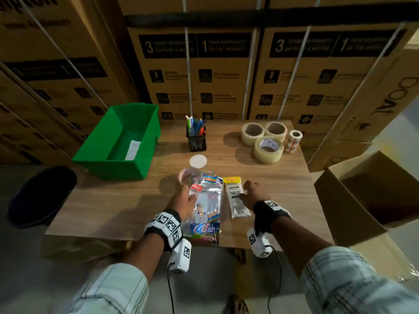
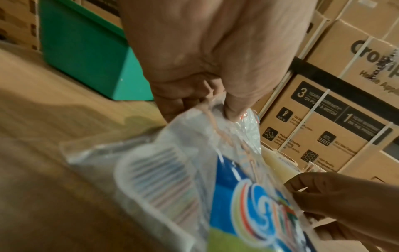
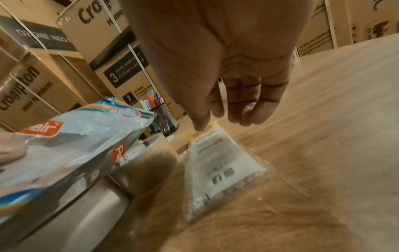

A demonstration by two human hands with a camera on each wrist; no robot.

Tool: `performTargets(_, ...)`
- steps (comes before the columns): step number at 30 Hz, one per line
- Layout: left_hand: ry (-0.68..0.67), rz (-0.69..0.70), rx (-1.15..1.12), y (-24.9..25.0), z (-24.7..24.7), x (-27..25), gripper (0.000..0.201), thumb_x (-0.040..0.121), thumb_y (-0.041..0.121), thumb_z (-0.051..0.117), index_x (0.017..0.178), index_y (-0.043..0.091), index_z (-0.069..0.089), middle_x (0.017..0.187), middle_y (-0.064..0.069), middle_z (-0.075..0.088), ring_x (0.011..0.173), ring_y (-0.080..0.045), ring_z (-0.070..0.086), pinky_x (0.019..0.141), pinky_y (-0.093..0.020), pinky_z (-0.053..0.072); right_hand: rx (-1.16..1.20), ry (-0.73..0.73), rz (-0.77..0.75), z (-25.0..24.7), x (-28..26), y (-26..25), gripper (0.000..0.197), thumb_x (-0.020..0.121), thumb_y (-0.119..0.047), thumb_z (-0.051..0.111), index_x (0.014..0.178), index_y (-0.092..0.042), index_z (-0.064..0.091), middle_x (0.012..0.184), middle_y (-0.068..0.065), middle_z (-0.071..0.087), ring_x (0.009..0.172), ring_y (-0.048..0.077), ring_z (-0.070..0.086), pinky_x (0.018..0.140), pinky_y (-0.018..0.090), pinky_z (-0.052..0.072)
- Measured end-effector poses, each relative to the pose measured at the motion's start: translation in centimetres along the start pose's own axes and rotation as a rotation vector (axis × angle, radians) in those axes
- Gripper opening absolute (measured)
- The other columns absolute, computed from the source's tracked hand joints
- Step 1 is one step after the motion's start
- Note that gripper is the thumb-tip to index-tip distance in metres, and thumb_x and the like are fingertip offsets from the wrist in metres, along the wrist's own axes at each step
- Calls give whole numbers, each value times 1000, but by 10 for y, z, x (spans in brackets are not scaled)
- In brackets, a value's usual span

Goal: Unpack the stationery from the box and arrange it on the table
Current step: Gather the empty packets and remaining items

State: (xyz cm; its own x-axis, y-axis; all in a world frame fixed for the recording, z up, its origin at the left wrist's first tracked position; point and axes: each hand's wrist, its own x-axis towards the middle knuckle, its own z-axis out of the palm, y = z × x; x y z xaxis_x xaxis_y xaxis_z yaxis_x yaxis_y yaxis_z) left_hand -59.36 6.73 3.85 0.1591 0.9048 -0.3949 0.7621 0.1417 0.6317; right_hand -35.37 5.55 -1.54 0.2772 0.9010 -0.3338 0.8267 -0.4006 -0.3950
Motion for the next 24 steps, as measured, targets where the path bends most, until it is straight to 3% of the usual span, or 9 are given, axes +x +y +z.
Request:
performTargets(2, 43, -23, -6, -1, 12, 0, 18, 98, 23, 46, 109, 10, 45, 86, -16, 59, 71, -25, 57, 63, -32, 46, -4, -5, 4, 4, 2, 2, 49, 85, -38, 63, 121, -8, 47, 122, 22, 53, 112, 38, 54, 90, 38, 46)
performTargets(5, 81, -25, -74, -7, 24, 1, 14, 95, 18, 50, 103, 8, 47, 95, -22, 62, 79, -29, 60, 74, -44, 53, -57, -55, 6, 14, 2, 1, 57, 84, -34, 66, 128, -11, 37, 125, 20, 48, 114, 40, 51, 90, 42, 46)
performTargets(8, 78, -35, -127, -15, 30, -2, 12, 93, 19, 50, 104, 14, 47, 95, -21, 65, 82, -33, 64, 75, -49, 54, -117, -12, -17, 23, 0, 1, 48, 87, -19, 56, 128, -11, 34, 125, 20, 48, 110, 39, 54, 88, 43, 49)
performTargets(11, 105, -43, -172, -20, 29, -7, 14, 93, 15, 47, 107, 15, 46, 100, -16, 66, 91, -33, 64, 84, -47, 53, 15, -43, 5, 24, -2, 1, 42, 86, -12, 53, 123, -10, 34, 119, 21, 52, 108, 40, 56, 87, 45, 49)
performTargets(15, 127, -91, -285, -22, 16, -15, 12, 93, 9, 47, 105, 10, 46, 99, -15, 65, 89, -31, 63, 78, -41, 52, 80, 46, -29, 16, -9, 3, 32, 87, -13, 55, 116, -7, 42, 113, 23, 55, 101, 42, 58, 83, 46, 49)
performTargets(17, 147, -117, -358, -28, 5, -19, 15, 92, 11, 50, 106, 12, 46, 100, -15, 66, 91, -33, 65, 80, -45, 54, 144, 130, -93, 7, -11, -1, 26, 88, -16, 55, 112, -5, 48, 110, 23, 55, 97, 43, 58, 79, 45, 48)
performTargets(21, 255, -123, -427, -55, -23, -23, 19, 86, 17, 56, 103, 18, 47, 97, -13, 66, 91, -32, 65, 84, -53, 55, 344, 247, -276, -15, -15, -42, 14, 92, -17, 52, 101, -6, 53, 97, 20, 61, 83, 39, 60, 67, 40, 45)
performTargets(24, 318, -127, -452, -76, -52, -29, 19, 85, 19, 58, 101, 18, 47, 94, -10, 65, 90, -33, 66, 81, -55, 55, 488, 138, -382, -12, -23, -102, 15, 92, -19, 55, 93, -3, 55, 85, 13, 59, 77, 30, 56, 63, 35, 39)
